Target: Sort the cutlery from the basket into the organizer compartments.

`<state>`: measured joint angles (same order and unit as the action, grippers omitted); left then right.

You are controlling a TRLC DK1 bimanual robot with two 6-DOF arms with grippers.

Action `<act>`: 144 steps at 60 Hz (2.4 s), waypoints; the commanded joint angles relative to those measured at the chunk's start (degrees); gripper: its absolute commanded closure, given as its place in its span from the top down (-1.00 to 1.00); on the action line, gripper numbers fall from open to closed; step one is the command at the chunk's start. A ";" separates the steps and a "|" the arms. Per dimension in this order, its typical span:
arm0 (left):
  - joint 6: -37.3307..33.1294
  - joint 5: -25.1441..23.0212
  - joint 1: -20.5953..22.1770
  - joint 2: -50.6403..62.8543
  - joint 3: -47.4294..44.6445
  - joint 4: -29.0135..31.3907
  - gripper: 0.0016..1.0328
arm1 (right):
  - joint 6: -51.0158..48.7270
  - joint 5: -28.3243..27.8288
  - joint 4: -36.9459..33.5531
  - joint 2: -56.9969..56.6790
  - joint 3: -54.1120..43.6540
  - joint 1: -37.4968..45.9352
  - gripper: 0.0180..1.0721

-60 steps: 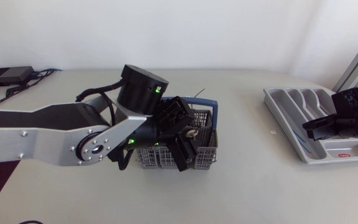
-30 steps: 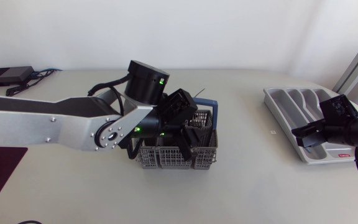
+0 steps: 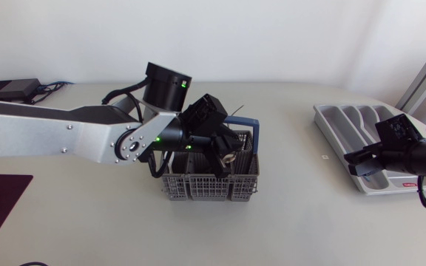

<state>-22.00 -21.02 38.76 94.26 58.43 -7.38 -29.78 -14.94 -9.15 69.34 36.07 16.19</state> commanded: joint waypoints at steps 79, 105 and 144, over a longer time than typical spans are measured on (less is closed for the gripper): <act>7.85 -12.47 -4.13 -7.77 3.26 10.89 -0.94 | 1.13 3.16 0.45 -2.81 -4.26 -3.88 0.36; 8.73 -13.00 -4.40 -17.71 2.91 15.29 -0.94 | 1.13 3.69 -0.96 -5.27 -4.17 -5.02 0.37; 9.08 -13.26 -1.23 -28.96 3.62 26.19 -0.94 | 1.74 -4.57 -16.25 -32.34 -3.64 -27.52 0.39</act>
<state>-13.47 -33.28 36.95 65.82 60.75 18.13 -29.71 -19.22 -24.10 38.65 32.67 -7.70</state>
